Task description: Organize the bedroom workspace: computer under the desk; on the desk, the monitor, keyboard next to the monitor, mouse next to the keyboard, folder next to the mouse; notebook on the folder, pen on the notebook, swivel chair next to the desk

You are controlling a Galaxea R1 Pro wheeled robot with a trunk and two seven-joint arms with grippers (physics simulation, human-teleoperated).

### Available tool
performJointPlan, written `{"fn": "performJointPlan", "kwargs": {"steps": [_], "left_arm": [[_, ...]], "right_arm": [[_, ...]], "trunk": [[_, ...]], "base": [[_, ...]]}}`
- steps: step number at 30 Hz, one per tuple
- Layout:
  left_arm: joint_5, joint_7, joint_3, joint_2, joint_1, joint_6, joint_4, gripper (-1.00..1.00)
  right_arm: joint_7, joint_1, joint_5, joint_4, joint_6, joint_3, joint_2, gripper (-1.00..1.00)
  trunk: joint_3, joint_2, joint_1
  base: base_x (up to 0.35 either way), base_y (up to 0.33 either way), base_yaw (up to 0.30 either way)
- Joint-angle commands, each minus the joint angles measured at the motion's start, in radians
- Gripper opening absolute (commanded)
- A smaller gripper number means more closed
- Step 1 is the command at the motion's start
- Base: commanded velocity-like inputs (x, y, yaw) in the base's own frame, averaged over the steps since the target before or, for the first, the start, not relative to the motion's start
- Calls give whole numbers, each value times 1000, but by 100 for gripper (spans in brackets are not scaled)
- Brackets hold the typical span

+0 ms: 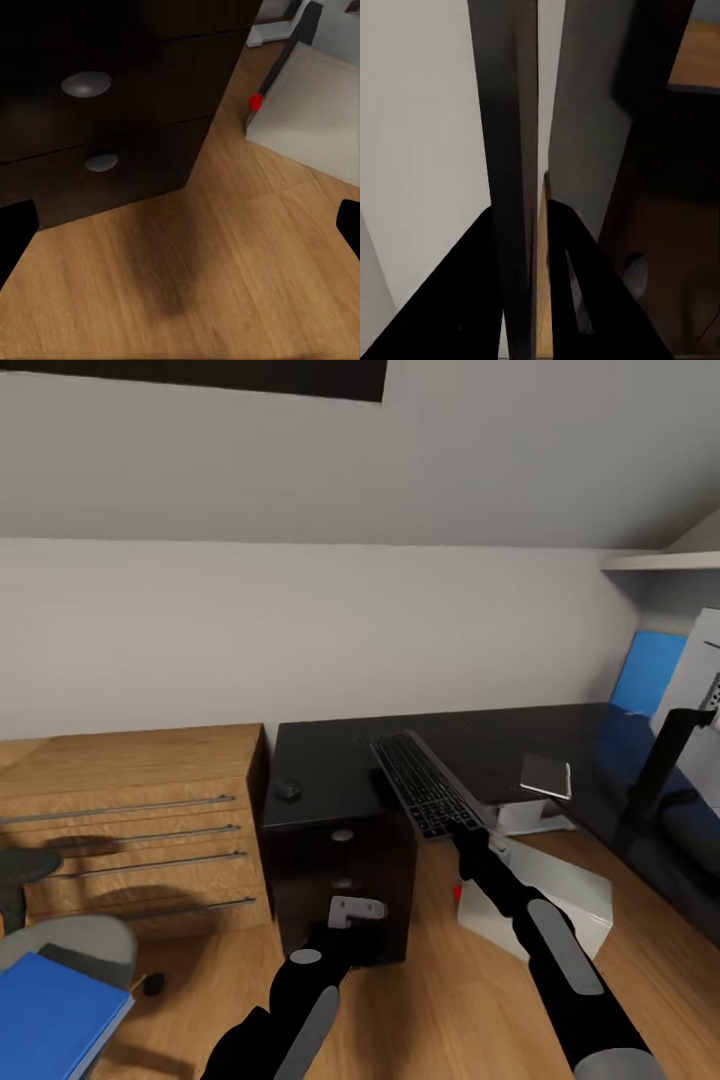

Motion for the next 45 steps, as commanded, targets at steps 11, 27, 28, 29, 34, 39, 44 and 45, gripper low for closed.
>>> {"fn": "performJointPlan", "kwargs": {"steps": [11,27,28,29,34,39,44,45], "left_arm": [[13,10,-1,0,-1,2,-1,100],[12,10,-1,0,-1,2,-1,100],[11,10,-1,0,-1,2,-1,100],[11,10,-1,0,-1,2,-1,100],[11,10,-1,0,-1,2,-1,100],[11,10,-1,0,-1,2,-1,100],[12,10,-1,0,-1,2,-1,100],[12,10,-1,0,-1,2,-1,100]], "right_arm": [[3,0,11,5,5,-2,11,-100],[-20,0,8,13,-50,0,12,-100],[-40,0,8,20,-74,3,14,-100],[-51,0,6,24,-84,9,14,-100],[-62,0,1,32,-89,19,14,-100],[-63,0,-1,67,-90,20,13,-100],[-62,0,-1,71,-91,19,13,-100],[-61,0,-1,71,-91,19,13,-100]], "trunk": [[14,0,0],[36,0,0],[37,0,0],[39,0,0],[41,0,0],[41,0,0],[41,0,0],[41,0,0]], "base": [[0,56,95],[0,0,13],[0,0,0],[0,0,0],[0,0,0],[0,0,0],[0,0,0],[0,0,0]]}}
